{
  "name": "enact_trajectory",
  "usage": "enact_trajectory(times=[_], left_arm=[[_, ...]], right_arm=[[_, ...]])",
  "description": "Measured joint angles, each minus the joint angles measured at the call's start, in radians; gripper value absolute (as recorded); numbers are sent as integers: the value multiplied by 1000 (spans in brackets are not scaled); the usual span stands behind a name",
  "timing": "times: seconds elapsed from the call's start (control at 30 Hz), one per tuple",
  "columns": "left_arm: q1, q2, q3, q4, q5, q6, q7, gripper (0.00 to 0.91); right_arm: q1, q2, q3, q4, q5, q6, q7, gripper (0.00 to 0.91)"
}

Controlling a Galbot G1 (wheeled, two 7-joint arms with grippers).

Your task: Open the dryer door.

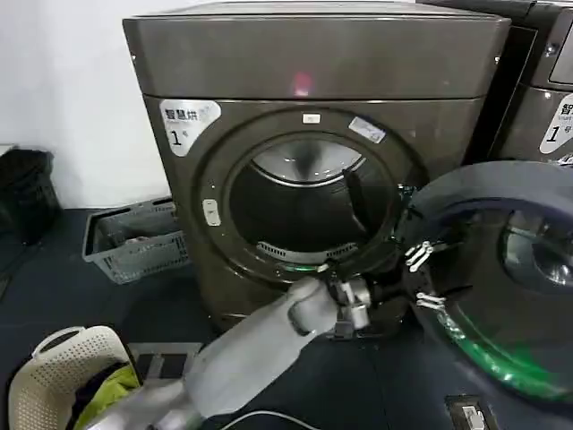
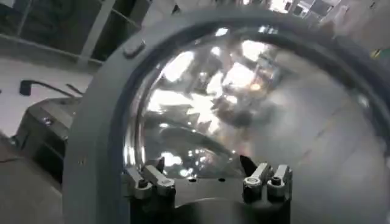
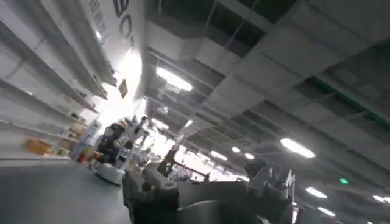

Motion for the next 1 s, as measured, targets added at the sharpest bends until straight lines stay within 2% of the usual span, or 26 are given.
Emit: enact_trajectory(times=[0.27, 0.43, 0.6, 0.8, 0.87, 1.0], left_arm=[[-60, -111, 33, 128, -25, -1, 2, 907], [-90, -110, 37, 214, -22, 3, 4, 907], [-95, -111, 37, 254, -20, 22, 7, 907], [-78, -110, 36, 231, -23, 42, 38, 907], [-68, -109, 39, 193, -35, 55, 52, 907], [-35, -109, 41, 80, -39, 29, 59, 907]], right_arm=[[-17, 22, 44, -28, 0, 37, 14, 907], [-17, 34, 52, -25, 0, 39, 17, 907], [-16, 36, 52, -18, 0, 39, 17, 907], [-14, 29, 38, -18, 0, 36, 17, 907], [-9, 24, 29, -16, -2, 34, 16, 907], [-1, 25, 9, -6, -12, 33, 15, 907]])
